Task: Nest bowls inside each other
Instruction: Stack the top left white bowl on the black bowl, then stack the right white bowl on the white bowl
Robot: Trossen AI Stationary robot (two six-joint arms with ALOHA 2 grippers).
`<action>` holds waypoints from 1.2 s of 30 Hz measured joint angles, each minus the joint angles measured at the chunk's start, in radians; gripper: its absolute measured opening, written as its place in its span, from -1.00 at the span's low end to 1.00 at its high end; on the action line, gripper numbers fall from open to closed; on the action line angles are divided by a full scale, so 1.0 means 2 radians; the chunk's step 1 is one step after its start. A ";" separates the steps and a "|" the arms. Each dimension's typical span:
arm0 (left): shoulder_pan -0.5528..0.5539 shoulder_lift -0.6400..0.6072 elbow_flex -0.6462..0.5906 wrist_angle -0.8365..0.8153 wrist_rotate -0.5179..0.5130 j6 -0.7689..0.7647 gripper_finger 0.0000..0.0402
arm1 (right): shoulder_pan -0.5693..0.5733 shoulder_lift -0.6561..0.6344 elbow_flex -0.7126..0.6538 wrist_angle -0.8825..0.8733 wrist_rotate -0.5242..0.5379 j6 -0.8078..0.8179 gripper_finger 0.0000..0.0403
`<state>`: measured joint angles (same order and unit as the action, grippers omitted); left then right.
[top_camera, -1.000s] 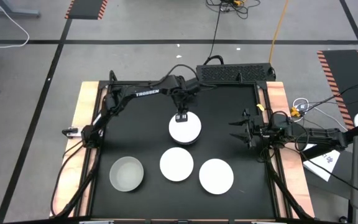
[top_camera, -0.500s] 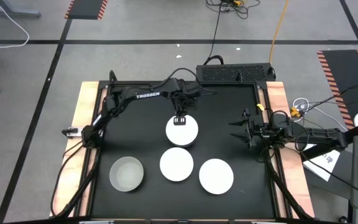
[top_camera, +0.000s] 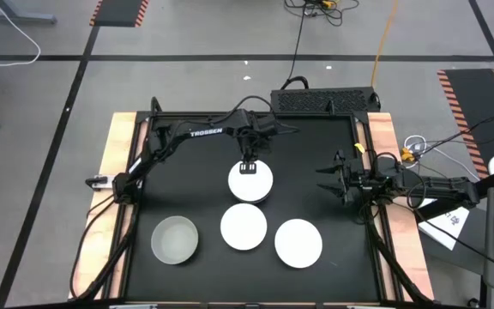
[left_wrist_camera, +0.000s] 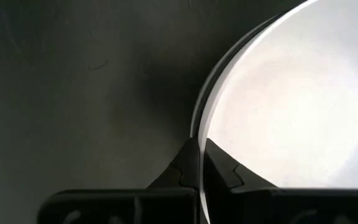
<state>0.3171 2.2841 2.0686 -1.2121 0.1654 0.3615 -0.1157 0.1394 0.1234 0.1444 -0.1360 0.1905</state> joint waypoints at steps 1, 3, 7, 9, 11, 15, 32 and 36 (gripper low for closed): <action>-0.001 0.000 0.000 0.004 0.000 0.001 -1.00 | 0.000 0.000 0.000 0.000 0.000 0.000 0.13; -0.002 0.000 0.000 0.015 0.003 0.001 -1.00 | 0.000 0.000 0.000 -0.004 0.000 0.000 0.13; -0.003 -0.002 -0.001 0.018 0.005 -0.001 -1.00 | 0.000 0.000 0.000 -0.003 0.000 0.002 0.13; -0.002 -0.002 -0.001 0.018 0.005 -0.002 -0.97 | 0.000 0.000 0.000 -0.004 0.000 0.003 0.13; -0.002 -0.002 -0.001 0.018 0.005 0.001 -0.92 | 0.000 0.000 0.000 -0.004 0.000 0.003 0.13; -0.006 -0.002 -0.001 0.017 0.008 0.013 -0.76 | 0.000 0.000 0.000 -0.004 0.000 0.003 0.13; -0.010 -0.006 -0.002 0.018 0.003 0.013 0.22 | 0.000 0.000 0.000 -0.007 0.000 0.003 0.13; -0.012 -0.031 -0.002 0.024 0.003 0.017 0.36 | 0.000 0.000 0.000 -0.008 0.000 0.003 0.13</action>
<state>0.2936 2.2229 2.0644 -1.1642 0.1708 0.3947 -0.1158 0.1397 0.1234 0.1293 -0.1364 0.1974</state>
